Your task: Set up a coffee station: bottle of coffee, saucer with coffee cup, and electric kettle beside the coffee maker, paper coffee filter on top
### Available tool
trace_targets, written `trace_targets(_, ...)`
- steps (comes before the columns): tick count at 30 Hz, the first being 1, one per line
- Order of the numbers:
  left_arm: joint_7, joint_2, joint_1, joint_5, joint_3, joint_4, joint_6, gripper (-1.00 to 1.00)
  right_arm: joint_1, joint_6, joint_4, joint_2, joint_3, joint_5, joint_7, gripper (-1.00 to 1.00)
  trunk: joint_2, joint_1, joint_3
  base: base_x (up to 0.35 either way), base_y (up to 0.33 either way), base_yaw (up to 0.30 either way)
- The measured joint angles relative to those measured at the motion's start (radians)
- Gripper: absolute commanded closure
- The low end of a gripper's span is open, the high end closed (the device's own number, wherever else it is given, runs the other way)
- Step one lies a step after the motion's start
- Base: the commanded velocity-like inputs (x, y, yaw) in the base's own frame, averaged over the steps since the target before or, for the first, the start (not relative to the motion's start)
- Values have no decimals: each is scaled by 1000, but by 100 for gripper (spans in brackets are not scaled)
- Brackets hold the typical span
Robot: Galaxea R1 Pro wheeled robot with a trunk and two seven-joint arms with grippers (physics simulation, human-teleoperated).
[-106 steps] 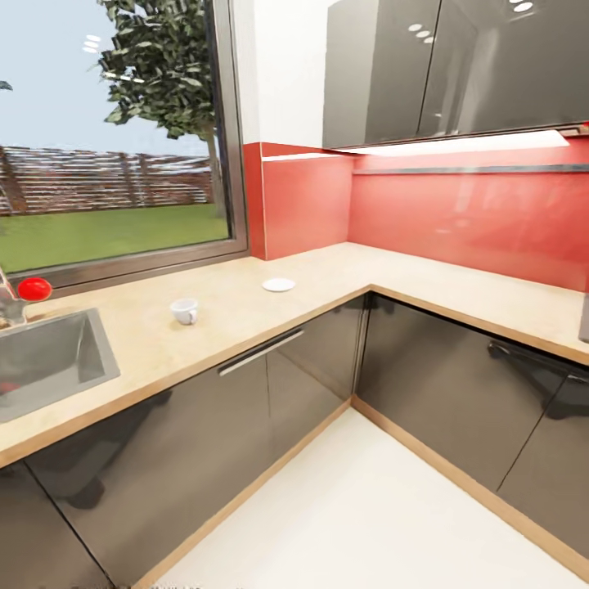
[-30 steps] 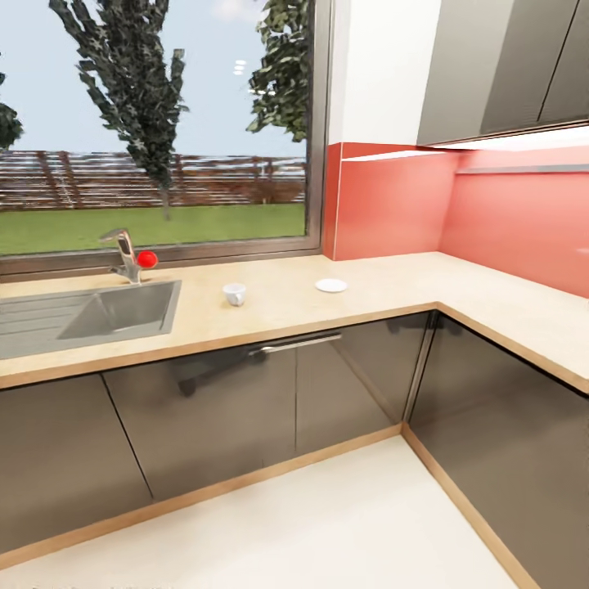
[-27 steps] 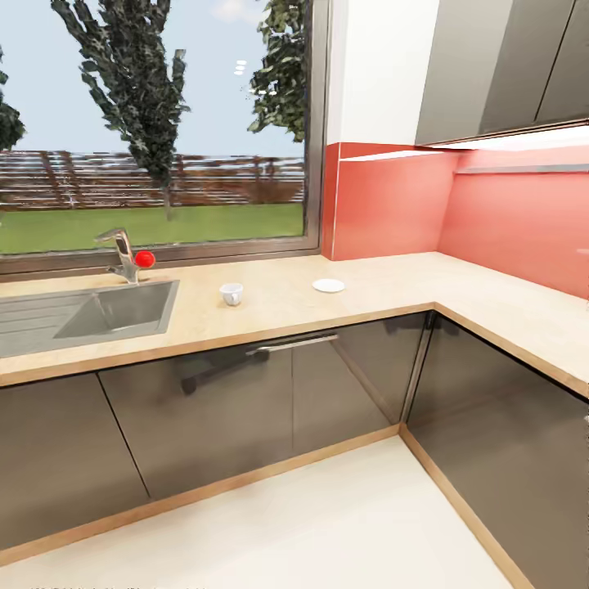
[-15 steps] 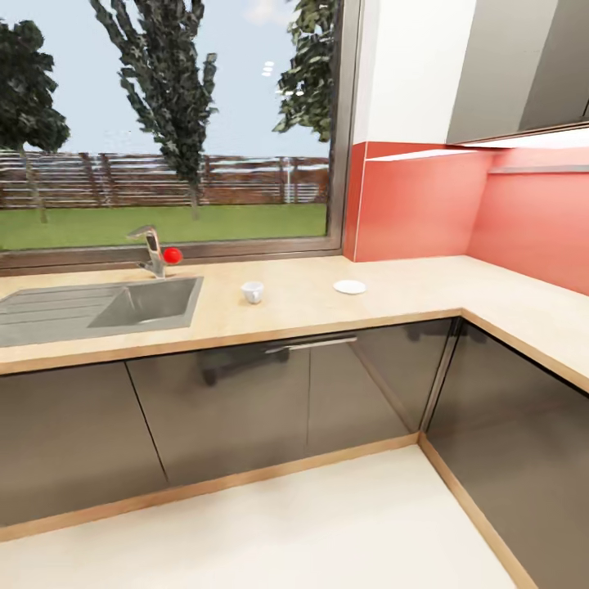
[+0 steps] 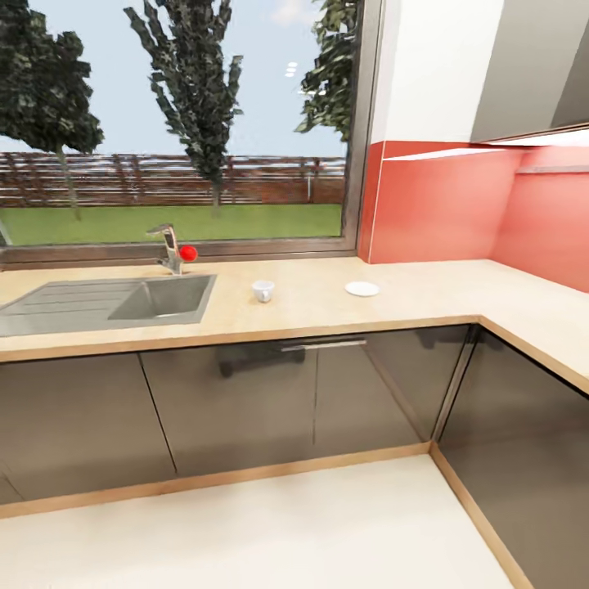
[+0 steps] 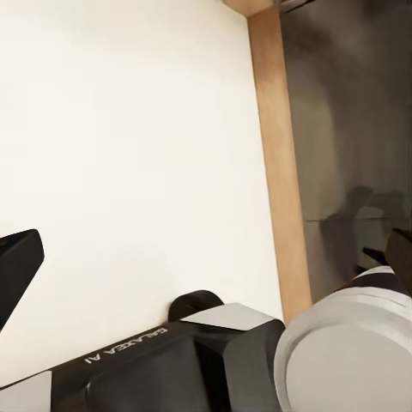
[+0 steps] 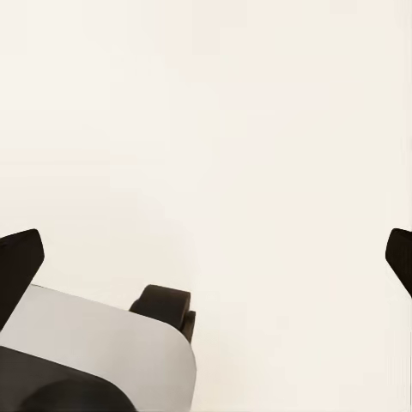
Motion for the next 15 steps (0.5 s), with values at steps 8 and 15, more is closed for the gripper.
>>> trace_targets(8, 1, 0, 0, 0, 0, 0, 1, -100, 0, 0, -1, 0, 0, 0, 0, -100, 0, 0, 0, 0, -112, 220)
trace_targets(15, 1, 0, 0, 0, 0, 0, 0, -100, 0, 0, -1, -1, 0, 0, 1, -100, 0, 0, 0, 0, -212, 41)
